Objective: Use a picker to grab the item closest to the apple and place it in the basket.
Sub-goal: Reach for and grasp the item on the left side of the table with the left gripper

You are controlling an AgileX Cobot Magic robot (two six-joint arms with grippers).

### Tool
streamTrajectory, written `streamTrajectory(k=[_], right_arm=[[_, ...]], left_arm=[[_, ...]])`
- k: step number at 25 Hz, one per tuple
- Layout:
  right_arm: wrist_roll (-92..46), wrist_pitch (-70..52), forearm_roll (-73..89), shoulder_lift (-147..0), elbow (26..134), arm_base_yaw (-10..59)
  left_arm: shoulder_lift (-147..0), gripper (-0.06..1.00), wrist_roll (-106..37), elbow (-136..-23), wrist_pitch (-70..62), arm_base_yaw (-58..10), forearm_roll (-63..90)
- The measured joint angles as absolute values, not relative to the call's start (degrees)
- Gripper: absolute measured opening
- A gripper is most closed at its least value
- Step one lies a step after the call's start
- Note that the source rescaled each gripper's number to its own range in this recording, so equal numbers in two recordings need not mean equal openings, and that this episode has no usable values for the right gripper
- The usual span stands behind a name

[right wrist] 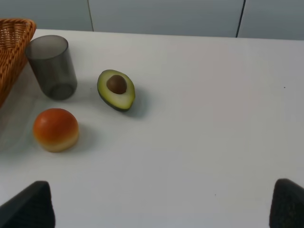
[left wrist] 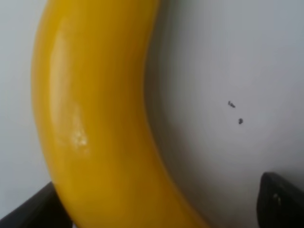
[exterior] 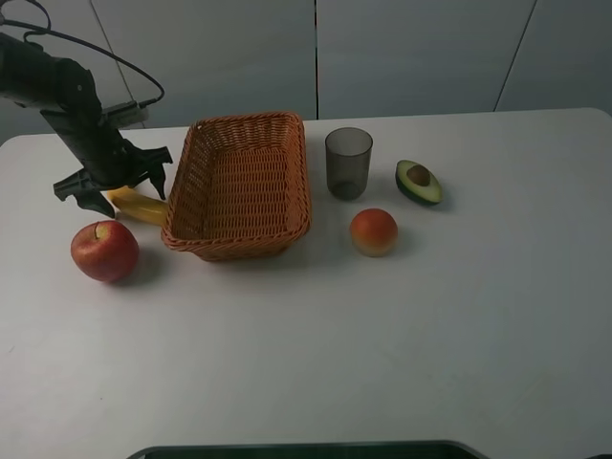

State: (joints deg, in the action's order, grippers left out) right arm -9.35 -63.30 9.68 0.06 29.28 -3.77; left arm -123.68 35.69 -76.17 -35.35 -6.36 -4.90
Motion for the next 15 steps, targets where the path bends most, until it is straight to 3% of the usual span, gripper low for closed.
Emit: streamTrajectory(k=[4, 6, 8, 10, 11, 12, 15], right_arm=[[-9.4, -63.3, 9.7, 0.1, 29.3, -3.9], [-9.4, -63.3, 9.7, 0.1, 29.3, -4.0], [-9.4, -63.3, 9.7, 0.1, 29.3, -4.0], [-9.4, -63.3, 9.7, 0.1, 29.3, -4.0], [-9.4, -63.3, 9.7, 0.1, 29.3, -4.0], [-9.4, -63.3, 9.7, 0.1, 29.3, -4.0], [-9.4, -63.3, 9.7, 0.1, 29.3, -4.0]], left_arm=[[-124.1, 1.00, 35.8, -76.3, -34.9, -6.4, -4.6], [-124.1, 0.92, 35.8, -76.3, -34.9, -6.4, -4.6], [-124.1, 0.67, 35.8, -76.3, -34.7, -6.4, -4.6], [-124.2, 0.18, 35.8, -76.3, -34.5, -6.4, -4.6], [-124.2, 0.00, 35.7, -76.3, -34.4, -6.4, -4.6], [-124.2, 0.04, 35.7, -76.3, -34.3, -6.4, -4.6], [-124.2, 0.03, 35.7, -76.3, -33.9, -6.4, -4.6]])
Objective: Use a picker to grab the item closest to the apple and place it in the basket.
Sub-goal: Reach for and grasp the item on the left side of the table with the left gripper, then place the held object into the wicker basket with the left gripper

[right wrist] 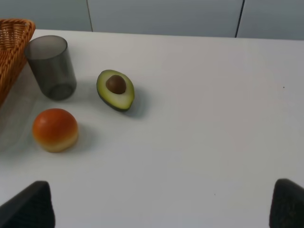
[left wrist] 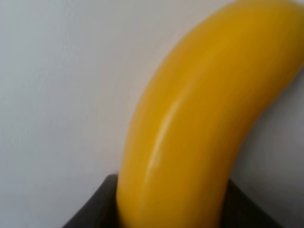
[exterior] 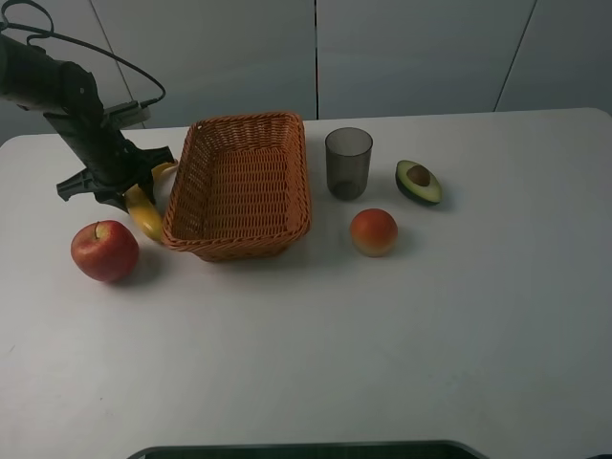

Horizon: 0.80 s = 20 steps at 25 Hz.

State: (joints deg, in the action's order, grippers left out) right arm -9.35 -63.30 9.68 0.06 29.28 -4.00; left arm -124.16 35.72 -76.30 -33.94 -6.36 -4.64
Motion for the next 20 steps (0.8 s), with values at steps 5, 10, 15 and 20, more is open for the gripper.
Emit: streamTrajectory(k=[5, 10, 15, 20], right_arm=[[-9.4, -63.3, 9.7, 0.1, 29.3, -4.0], [-9.4, -63.3, 9.7, 0.1, 29.3, -4.0], [-9.4, -63.3, 9.7, 0.1, 29.3, -4.0], [-9.4, -63.3, 9.7, 0.1, 29.3, -4.0]], left_arm=[[-124.3, 0.03, 35.7, -76.3, -33.5, -6.4, -4.6], [-124.3, 0.03, 35.7, -76.3, -33.3, -6.4, -4.6], [-124.3, 0.03, 35.7, -76.3, -32.6, -6.4, -4.6], [-124.3, 0.03, 35.8, -76.3, -32.2, -6.4, -4.6]])
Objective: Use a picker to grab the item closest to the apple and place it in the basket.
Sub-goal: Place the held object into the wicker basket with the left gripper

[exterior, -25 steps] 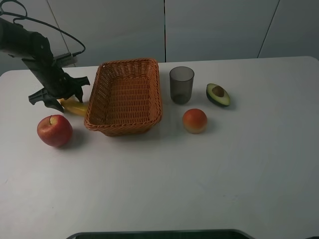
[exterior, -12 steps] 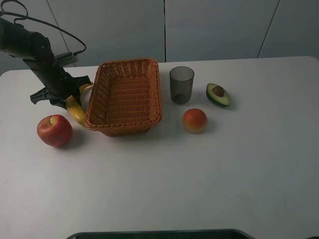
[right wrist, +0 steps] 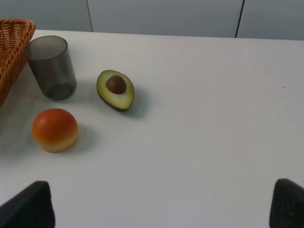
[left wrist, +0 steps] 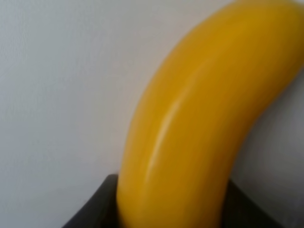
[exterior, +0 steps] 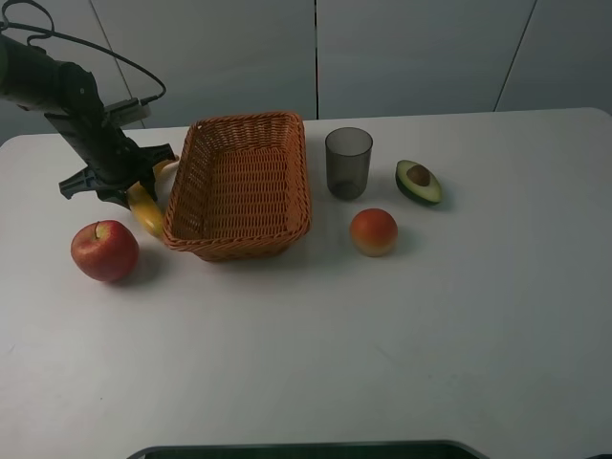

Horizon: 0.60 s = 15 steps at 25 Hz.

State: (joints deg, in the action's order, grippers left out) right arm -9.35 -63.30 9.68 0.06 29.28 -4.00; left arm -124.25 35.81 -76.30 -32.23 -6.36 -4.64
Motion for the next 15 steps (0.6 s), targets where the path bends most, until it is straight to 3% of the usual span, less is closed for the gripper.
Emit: streamTrajectory(k=[15], right_arm=[[-9.4, -63.3, 9.7, 0.1, 29.3, -4.0]], left_arm=[[-120.4, 0.03, 35.8, -77.9, -33.7, -6.4, -8.5]])
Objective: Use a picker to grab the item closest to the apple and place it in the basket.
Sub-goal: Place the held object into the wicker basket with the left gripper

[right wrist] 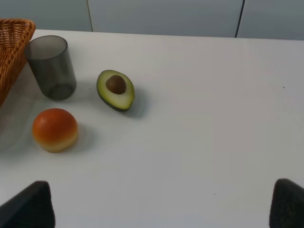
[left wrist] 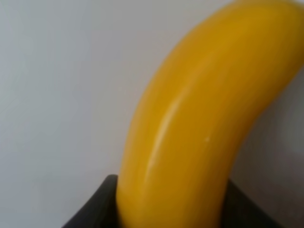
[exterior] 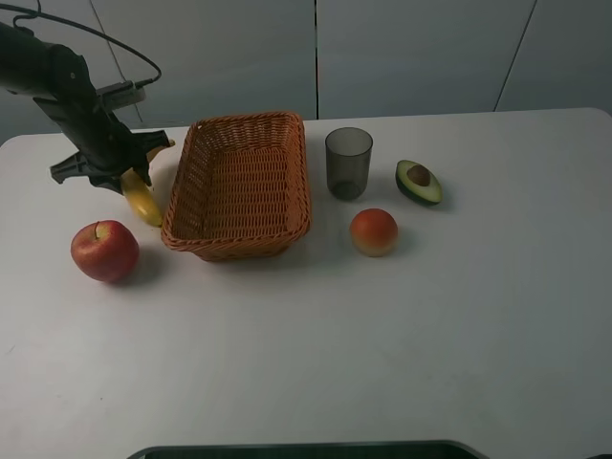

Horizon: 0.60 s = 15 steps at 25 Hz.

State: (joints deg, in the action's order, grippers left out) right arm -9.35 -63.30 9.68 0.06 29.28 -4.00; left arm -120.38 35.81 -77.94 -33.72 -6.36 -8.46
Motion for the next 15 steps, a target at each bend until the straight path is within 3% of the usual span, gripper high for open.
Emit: streamTrajectory(k=[8, 15], right_arm=[[-9.4, -63.3, 9.7, 0.1, 29.3, -4.0], [-9.4, -63.3, 9.7, 0.1, 29.3, -4.0]], left_arm=[[-113.4, 0.03, 35.2, -80.1, -37.6, -6.4, -10.6], [-109.6, 0.03, 24.2, -83.8, -40.4, -8.2, -1.3]])
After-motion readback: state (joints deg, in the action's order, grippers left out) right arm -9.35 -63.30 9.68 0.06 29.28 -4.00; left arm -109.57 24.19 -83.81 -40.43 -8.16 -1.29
